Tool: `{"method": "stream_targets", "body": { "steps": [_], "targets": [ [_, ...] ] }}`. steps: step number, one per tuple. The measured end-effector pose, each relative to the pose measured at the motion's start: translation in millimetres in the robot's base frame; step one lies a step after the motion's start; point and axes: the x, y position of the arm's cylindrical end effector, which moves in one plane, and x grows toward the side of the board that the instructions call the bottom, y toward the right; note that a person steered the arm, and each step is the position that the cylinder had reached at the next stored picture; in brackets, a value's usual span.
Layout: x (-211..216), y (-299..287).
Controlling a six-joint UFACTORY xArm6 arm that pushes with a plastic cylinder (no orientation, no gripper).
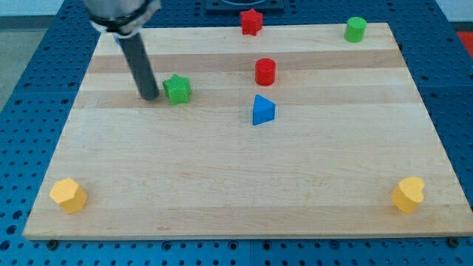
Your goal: Move the yellow hexagon left to the center
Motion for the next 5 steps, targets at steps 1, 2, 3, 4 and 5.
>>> {"method": "stream_targets", "body": {
  "steps": [1, 2, 3, 4, 5],
  "targets": [
    [0.0, 40.8],
    [0.0, 73.9],
    [28.4, 74.7],
    [109.0, 63.9],
    [193.7, 45.5]
  ]
}}
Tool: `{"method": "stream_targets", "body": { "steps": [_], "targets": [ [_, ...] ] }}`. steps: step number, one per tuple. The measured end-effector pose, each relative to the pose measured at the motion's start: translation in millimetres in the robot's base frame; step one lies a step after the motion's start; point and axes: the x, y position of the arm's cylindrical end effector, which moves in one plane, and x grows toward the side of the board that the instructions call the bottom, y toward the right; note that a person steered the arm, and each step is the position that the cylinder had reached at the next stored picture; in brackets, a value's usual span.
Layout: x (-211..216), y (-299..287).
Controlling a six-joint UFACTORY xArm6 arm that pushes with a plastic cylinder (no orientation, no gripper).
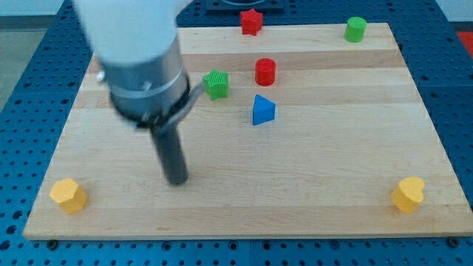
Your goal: Move the yellow hexagon left to the center
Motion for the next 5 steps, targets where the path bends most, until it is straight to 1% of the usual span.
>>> {"method": "stream_targets", "body": {
  "steps": [1, 3, 4, 5],
  "targets": [
    [47.0, -47.3],
    [46.2, -133.4],
    [44.0, -149.7],
    [35.2, -141.4]
  ]
}}
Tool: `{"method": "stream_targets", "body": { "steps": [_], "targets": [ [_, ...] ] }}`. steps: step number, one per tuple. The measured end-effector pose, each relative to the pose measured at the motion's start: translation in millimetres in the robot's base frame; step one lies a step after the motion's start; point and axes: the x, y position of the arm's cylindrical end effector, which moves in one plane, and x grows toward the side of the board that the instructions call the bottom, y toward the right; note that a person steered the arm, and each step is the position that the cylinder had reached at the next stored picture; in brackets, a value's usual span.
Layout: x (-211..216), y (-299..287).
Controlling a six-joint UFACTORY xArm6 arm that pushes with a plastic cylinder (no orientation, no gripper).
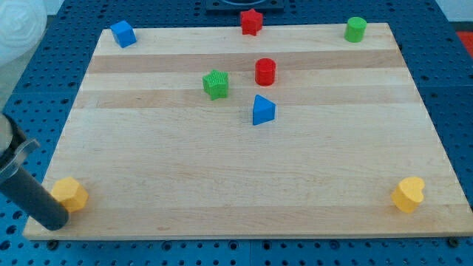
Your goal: Move the yellow hexagon left to the center
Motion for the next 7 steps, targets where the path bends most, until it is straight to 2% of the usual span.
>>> {"method": "stream_targets", "body": {
  "steps": [1, 7],
  "targets": [
    [-6.4, 7.2],
    [-126.9, 4.9]
  ]
}}
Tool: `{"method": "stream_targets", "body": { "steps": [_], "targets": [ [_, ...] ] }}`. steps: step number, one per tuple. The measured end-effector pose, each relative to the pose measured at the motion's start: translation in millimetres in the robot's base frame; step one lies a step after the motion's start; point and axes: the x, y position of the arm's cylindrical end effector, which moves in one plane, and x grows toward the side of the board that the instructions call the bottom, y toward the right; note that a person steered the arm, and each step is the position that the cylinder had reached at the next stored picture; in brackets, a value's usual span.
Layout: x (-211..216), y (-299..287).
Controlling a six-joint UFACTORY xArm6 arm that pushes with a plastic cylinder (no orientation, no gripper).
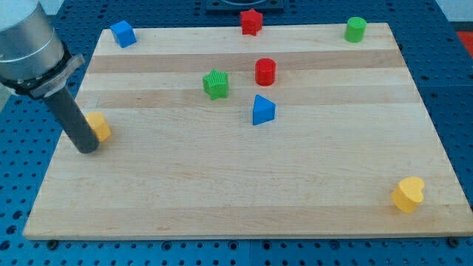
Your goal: Move the yellow hexagon left to the center
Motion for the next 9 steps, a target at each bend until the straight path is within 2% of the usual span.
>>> {"method": "stream_targets", "body": {
  "steps": [5, 9],
  "targets": [
    [-46.5, 14.9],
    [-40.2, 25.8]
  ]
}}
